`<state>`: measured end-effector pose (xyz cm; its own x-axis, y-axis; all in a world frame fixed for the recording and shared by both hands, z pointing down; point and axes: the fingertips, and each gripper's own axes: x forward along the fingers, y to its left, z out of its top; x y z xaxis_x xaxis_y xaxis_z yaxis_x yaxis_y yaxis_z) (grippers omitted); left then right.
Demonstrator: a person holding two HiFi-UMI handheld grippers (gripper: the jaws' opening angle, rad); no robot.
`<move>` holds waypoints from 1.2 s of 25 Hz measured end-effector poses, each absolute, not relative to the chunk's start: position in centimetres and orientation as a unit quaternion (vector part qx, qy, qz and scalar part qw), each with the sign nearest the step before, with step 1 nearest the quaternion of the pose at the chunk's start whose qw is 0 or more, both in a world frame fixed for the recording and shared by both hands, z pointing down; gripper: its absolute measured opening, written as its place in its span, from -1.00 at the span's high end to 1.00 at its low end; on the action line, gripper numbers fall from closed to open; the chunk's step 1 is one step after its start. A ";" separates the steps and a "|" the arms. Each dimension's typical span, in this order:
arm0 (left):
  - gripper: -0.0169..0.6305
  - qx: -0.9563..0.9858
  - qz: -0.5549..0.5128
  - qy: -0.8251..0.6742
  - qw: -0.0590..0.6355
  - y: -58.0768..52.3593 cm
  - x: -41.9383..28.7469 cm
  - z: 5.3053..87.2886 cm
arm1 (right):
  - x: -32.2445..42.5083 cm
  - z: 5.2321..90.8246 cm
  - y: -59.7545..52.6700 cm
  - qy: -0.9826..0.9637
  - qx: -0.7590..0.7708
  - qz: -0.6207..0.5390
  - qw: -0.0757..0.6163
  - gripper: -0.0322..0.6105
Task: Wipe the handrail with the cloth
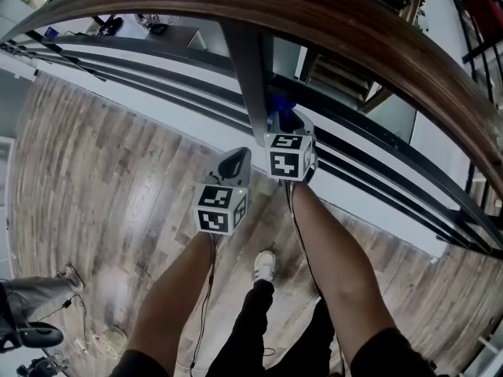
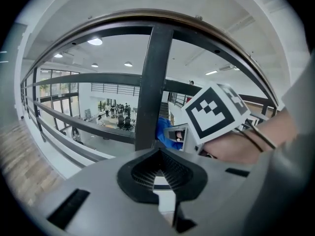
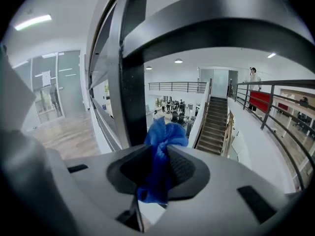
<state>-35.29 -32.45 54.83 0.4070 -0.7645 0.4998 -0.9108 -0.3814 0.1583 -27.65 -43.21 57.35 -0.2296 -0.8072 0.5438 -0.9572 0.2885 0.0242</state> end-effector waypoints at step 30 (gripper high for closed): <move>0.93 0.825 0.153 -0.479 0.258 -27.7 -16.3 53.0 | -1.6 57.3 -31.4 -0.677 0.668 0.198 0.236 0.59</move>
